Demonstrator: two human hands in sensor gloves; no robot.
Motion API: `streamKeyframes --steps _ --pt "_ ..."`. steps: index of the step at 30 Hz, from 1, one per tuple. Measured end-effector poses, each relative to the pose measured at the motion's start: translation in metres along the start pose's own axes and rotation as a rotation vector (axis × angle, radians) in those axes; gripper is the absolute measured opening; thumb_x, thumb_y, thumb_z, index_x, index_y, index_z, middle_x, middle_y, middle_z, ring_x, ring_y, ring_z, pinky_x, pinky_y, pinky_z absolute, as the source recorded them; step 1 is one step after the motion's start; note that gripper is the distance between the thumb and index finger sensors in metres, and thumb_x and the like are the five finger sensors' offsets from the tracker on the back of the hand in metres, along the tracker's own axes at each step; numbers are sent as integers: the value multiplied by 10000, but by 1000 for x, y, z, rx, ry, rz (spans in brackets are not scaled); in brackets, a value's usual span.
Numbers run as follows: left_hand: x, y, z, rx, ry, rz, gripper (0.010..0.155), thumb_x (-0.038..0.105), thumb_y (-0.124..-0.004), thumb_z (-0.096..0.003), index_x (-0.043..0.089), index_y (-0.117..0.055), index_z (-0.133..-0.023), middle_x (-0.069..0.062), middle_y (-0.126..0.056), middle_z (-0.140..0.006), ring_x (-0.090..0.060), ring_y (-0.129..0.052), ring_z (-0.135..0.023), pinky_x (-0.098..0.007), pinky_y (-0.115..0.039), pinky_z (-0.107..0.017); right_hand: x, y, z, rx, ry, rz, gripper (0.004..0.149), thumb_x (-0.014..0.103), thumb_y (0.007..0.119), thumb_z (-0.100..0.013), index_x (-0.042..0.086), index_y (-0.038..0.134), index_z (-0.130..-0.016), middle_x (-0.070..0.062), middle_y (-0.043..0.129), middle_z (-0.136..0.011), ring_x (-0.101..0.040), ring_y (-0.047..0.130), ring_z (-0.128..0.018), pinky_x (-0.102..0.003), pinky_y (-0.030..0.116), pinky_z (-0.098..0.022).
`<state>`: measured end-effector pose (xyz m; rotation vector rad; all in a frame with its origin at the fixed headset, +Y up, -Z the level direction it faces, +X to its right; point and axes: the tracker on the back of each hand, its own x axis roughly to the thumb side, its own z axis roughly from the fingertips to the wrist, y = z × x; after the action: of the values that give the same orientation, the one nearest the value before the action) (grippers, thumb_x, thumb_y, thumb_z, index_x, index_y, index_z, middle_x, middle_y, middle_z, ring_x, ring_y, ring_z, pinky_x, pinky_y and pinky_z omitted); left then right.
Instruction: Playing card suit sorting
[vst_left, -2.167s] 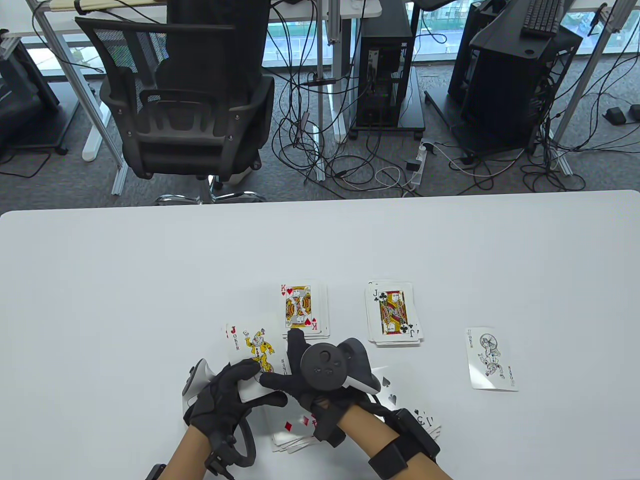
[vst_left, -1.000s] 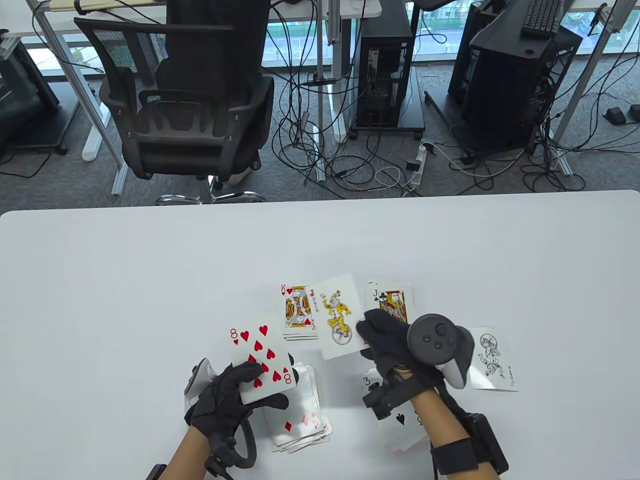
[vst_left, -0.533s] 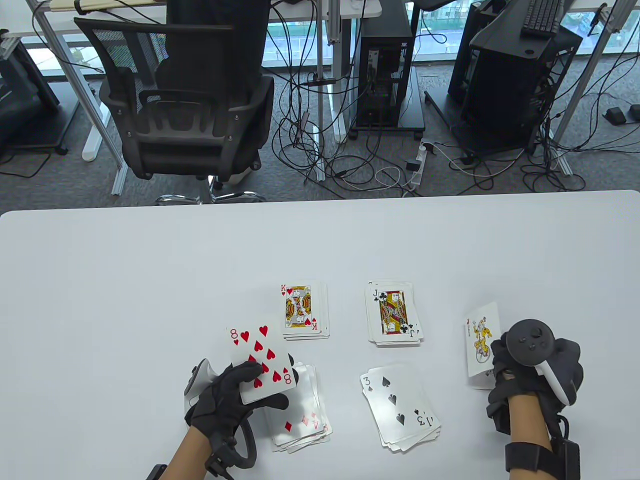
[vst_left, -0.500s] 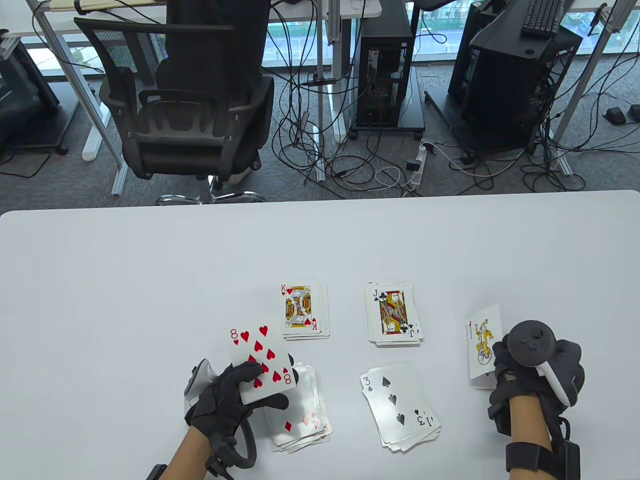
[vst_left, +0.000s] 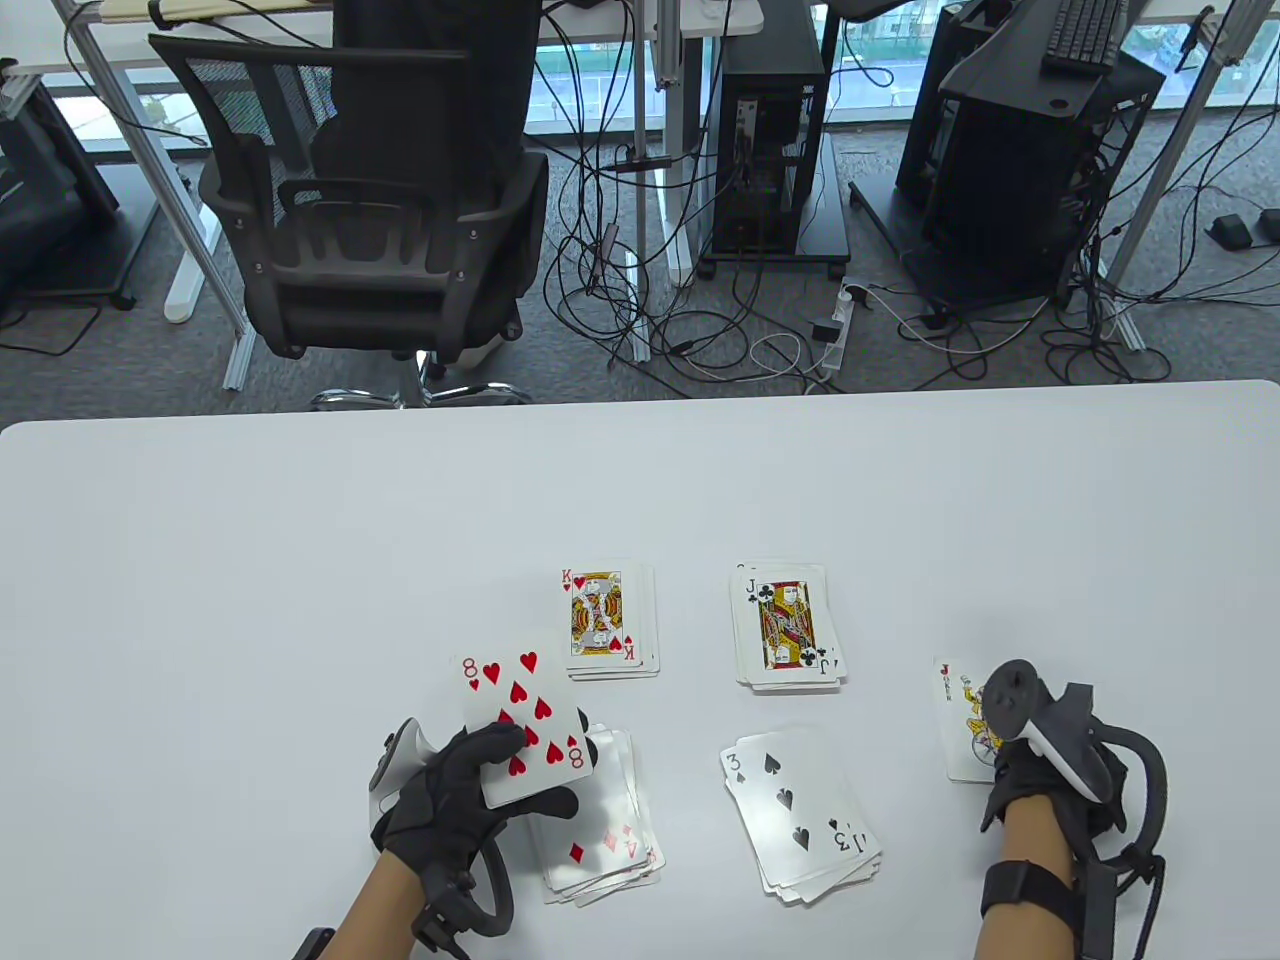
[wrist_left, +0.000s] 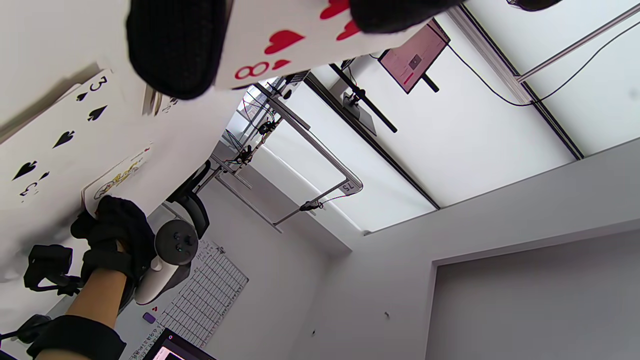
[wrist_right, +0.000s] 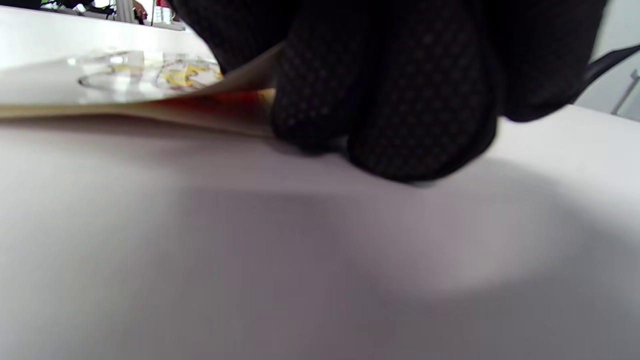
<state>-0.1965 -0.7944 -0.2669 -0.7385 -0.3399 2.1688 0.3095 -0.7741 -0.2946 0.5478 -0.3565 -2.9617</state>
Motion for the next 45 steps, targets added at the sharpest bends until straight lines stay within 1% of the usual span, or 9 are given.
streamKeyframes --steps 11,16,18,23,27,30,34,40,45 --pt "1 -1 0 -7 -5 -2 490 398 -581 -640 253 -418 -1079 -54 -555 -1114 -333 -733 -987 -449 -796 -598 15 1 8 -10 66 191 454 219 680 -526 -138 733 -802 -147 929 -462 -377 956 -364 -588 779 -408" --pt "1 -1 0 -10 -6 -4 491 398 -580 -640 254 -417 -1079 -52 -555 -1115 -332 -733 -987 -449 -796 -599 12 -13 11 -14 141 83 522 269 709 -529 -160 705 -826 -180 925 -498 -407 949 -386 -602 770 -410" --pt "1 -1 0 -12 -7 -5 489 398 -581 -639 256 -419 -1078 -53 -557 -1114 -333 -733 -987 -450 -796 -599 16 -26 15 -69 116 32 525 267 711 -529 -168 704 -823 -183 924 -496 -409 947 -383 -602 769 -407" --pt "0 -1 -1 -14 -1 -3 488 396 -580 -640 253 -420 -1079 -53 -557 -1114 -334 -733 -986 -450 -796 -599 57 -62 36 -280 -123 -90 530 273 716 -527 -171 709 -816 -177 928 -484 -399 953 -369 -594 778 -397" --pt "0 -1 -1 -16 1 -10 488 395 -580 -639 255 -419 -1078 -54 -558 -1113 -334 -733 -986 -451 -796 -599 109 -84 62 -366 -366 -261 537 290 698 -537 -169 709 -815 -165 931 -479 -386 959 -359 -583 787 -391" --pt "-1 -1 -1 -20 -1 -10 487 395 -581 -639 255 -421 -1077 -53 -558 -1113 -333 -735 -985 -451 -796 -598 155 -89 83 -302 -581 -529 544 299 670 -552 -174 703 -819 -169 929 -486 -389 956 -367 -584 786 -394" --pt "-2 -1 -1 -25 3 -13 490 395 -582 -638 254 -420 -1078 -53 -558 -1113 -334 -735 -985 -451 -796 -598 205 -87 110 -205 -785 -769 594 327 649 -566 -198 672 -843 -210 914 -528 -434 936 -410 -621 756 -413" --pt "-2 -2 -1 -33 2 -15 488 395 -581 -638 255 -421 -1077 -52 -559 -1113 -334 -736 -984 -451 -796 -599 265 -78 150 -141 -992 -770 785 451 650 -563 -235 523 -922 -271 846 -652 -497 878 -522 -669 704 -460" --pt "-3 -1 -1 -17 6 -27 490 393 -582 -638 252 -419 -1077 -55 -555 -1111 -335 -733 -985 -453 -794 -600 279 -67 154 -150 -993 -715 861 484 696 -535 -232 439 -938 -261 815 -687 -493 863 -551 -666 702 -471"
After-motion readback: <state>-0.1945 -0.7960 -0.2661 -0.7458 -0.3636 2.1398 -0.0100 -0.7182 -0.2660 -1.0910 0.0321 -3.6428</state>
